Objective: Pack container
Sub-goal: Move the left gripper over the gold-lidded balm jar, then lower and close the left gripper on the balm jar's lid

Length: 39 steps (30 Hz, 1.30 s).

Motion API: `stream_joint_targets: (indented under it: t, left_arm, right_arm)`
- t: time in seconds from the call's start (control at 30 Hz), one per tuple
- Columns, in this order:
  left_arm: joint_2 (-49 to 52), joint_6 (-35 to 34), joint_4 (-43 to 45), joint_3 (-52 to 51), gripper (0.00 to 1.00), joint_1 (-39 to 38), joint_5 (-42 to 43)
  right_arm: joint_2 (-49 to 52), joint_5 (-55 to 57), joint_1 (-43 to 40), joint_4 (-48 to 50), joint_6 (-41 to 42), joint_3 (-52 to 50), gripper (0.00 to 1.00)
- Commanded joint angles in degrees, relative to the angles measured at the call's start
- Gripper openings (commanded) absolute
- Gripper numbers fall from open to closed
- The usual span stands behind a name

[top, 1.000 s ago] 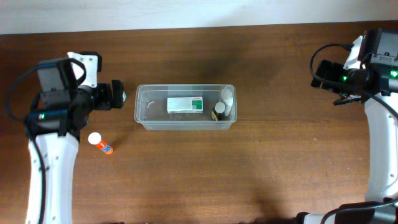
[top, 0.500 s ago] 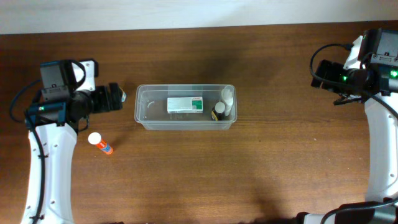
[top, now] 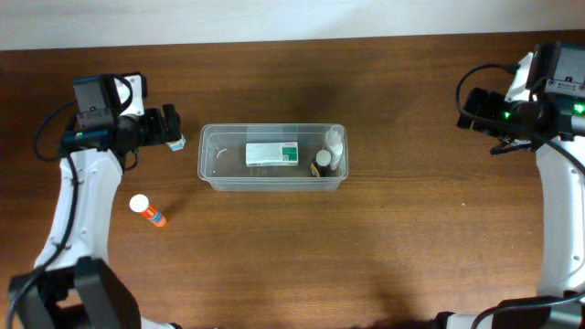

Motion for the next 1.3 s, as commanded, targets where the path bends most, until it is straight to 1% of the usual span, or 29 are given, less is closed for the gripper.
stream_joint_targets:
  t: [0.0,0.13,0.47,0.67,0.9,1.17,1.27]
  left_arm:
    - [3.0,-0.4,2.7,0.8,0.99,0.2,-0.2]
    - [5.5,-0.4,6.0,0.8,0.99,0.2,-0.9]
    - [12.2,-0.3,8.9,0.8,0.99,0.2,-2.2]
    - [14.5,0.6,11.7,0.8,0.99,0.1,-2.2]
    - [17.7,3.8,13.2,0.8,0.99,-0.8,-2.2]
    - [20.1,4.0,13.6,0.8,0.99,-1.6,-2.6]
    - [20.3,4.0,13.6,0.8,0.97,-1.6,-2.6]
  right_arm:
    - [0.0,0.5,-0.3,0.2,0.5,0.2,0.99]
    - [0.0,0.5,-0.3,0.2,0.5,0.2,0.98]
    - [0.0,0.5,-0.3,0.2,0.5,0.2,0.99]
    - [0.0,0.5,-0.3,0.2,0.5,0.2,0.98]
    - [0.0,0.5,-0.3,0.2,0.5,0.2,0.98]
    - [0.0,0.5,-0.3,0.2,0.4,0.2,0.98]
    - [0.0,0.5,-0.3,0.2,0.5,0.2,0.98]
